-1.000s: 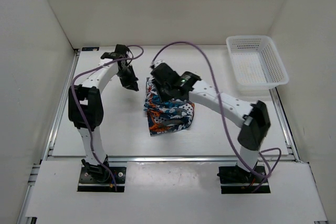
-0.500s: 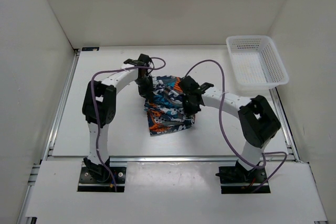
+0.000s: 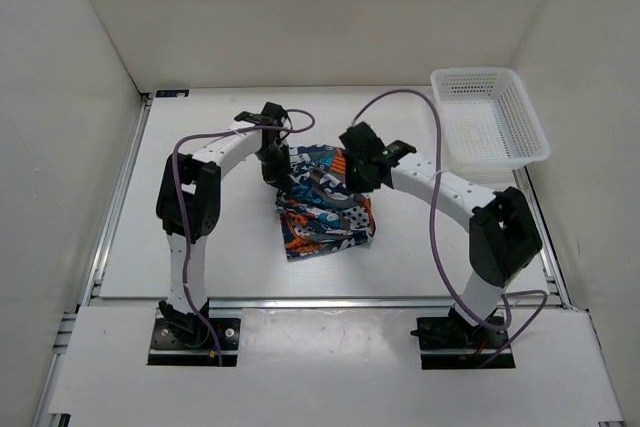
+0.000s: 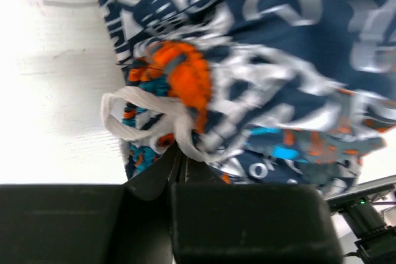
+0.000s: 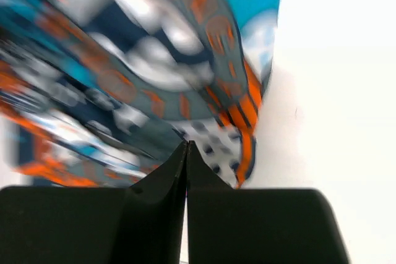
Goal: Fold and stack the shorts
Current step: Fold the shorts
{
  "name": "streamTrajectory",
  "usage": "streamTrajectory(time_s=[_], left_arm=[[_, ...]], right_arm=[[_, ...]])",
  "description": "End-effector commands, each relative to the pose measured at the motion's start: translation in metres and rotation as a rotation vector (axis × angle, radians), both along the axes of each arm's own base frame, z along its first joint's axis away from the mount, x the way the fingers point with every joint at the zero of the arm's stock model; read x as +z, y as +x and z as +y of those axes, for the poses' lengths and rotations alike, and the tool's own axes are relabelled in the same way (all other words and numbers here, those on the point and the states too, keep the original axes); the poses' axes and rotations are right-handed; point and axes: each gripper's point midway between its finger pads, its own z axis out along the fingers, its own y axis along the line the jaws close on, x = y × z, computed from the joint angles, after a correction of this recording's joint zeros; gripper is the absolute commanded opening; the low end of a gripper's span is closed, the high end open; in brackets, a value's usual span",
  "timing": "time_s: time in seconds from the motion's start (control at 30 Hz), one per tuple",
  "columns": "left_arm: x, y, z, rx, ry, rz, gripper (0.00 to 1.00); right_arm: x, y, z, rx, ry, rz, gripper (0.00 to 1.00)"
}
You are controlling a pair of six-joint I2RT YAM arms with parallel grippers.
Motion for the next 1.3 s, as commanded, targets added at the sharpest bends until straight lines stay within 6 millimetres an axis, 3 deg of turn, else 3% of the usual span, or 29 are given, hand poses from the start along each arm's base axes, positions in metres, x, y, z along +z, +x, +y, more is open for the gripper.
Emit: streamTrajectory(time_s=[0.0,0.03,0.07,0.23,0.27,0.3,0.37,0.47,0.53,0.63,0.67,0.73,0.77,0.8,0.83,0.9,0.93,0.97,1.0,1.03,1.07,1.1,1.17,1.2,1.27], left_arm=[[0.065,0.028,-0.008,0.000,-0.061,-0.185,0.11],[0.064,0.030,-0.009,0.000,-0.058,-0.178,0.11],[0.069,0.038,-0.012,0.000,-0.067,-0.200,0.11],[0.026,0.057,-0.018,0.010,-0.029,-0.122,0.11],[0.020,0.058,-0.016,0.013,-0.011,-0.111,0.11],[0.012,0.061,-0.018,0.013,-0.007,-0.101,0.11],[0.007,0.061,-0.017,0.002,0.001,-0.087,0.11],[0.016,0.062,-0.015,-0.003,0.008,-0.106,0.11],[0.031,0.058,-0.010,-0.009,0.020,-0.133,0.11],[0.049,0.046,0.001,-0.013,0.052,-0.144,0.11],[0.070,0.046,0.006,-0.016,0.056,-0.190,0.11],[0.089,0.036,0.012,-0.013,0.062,-0.204,0.18],[0.111,0.032,0.015,-0.018,0.056,-0.251,0.21],[0.122,0.029,0.016,-0.016,0.050,-0.268,0.24],[0.132,0.025,0.018,-0.015,0.043,-0.285,0.29],[0.161,0.016,0.026,-0.011,0.028,-0.336,0.39],[0.170,0.012,0.028,-0.010,0.022,-0.352,0.67],[0.174,0.004,0.031,-0.010,0.022,-0.350,0.80],[0.193,-0.005,0.036,0.006,0.011,-0.399,0.89],[0.201,-0.011,0.038,0.008,0.004,-0.418,0.91],[0.203,-0.018,0.041,0.009,-0.001,-0.431,0.91],[0.227,-0.026,0.046,0.032,-0.026,-0.512,0.92],[0.244,-0.036,0.057,0.069,-0.020,-0.582,0.92],[0.256,-0.050,0.066,0.094,-0.030,-0.629,0.92],[0.262,-0.061,0.081,0.158,-0.013,-0.668,0.92]], right_arm=[[0.037,0.043,0.000,-0.035,0.011,-0.122,0.00],[0.047,0.056,0.007,-0.024,0.029,-0.137,0.00],[0.031,0.065,0.010,-0.027,0.014,-0.106,0.00],[0.008,0.121,0.024,-0.038,0.000,-0.104,0.00],[-0.012,0.127,0.022,-0.056,-0.011,-0.061,0.00],[-0.008,0.140,0.025,-0.066,0.002,-0.080,0.00],[-0.023,0.145,0.029,-0.076,-0.004,-0.061,0.00],[-0.027,0.149,0.033,-0.096,0.007,-0.057,0.00],[-0.019,0.147,0.033,-0.092,0.020,-0.062,0.00],[0.013,0.141,0.026,-0.099,0.040,-0.110,0.03],[0.044,0.140,0.018,-0.125,0.068,-0.163,0.07],[0.061,0.129,0.003,-0.145,0.054,-0.195,0.25],[0.093,0.122,-0.005,-0.156,0.082,-0.254,0.35],[0.105,0.116,-0.011,-0.164,0.085,-0.277,0.49],[0.122,0.100,-0.024,-0.174,0.090,-0.303,0.72],[0.135,0.089,-0.049,-0.235,0.065,-0.342,0.83],[0.155,0.077,-0.060,-0.260,0.084,-0.377,0.91],[0.147,0.062,-0.074,-0.281,0.044,-0.350,0.95],[0.149,0.056,-0.088,-0.308,0.015,-0.356,0.96],[0.162,0.043,-0.101,-0.337,0.014,-0.383,0.96],[0.161,0.032,-0.119,-0.379,-0.041,-0.385,1.00],[0.153,0.021,-0.131,-0.388,-0.079,-0.371,1.00],[0.163,0.002,-0.153,-0.432,-0.093,-0.400,1.00],[0.169,-0.012,-0.167,-0.457,-0.103,-0.417,1.00],[0.160,-0.029,-0.181,-0.472,-0.136,-0.404,0.98]])
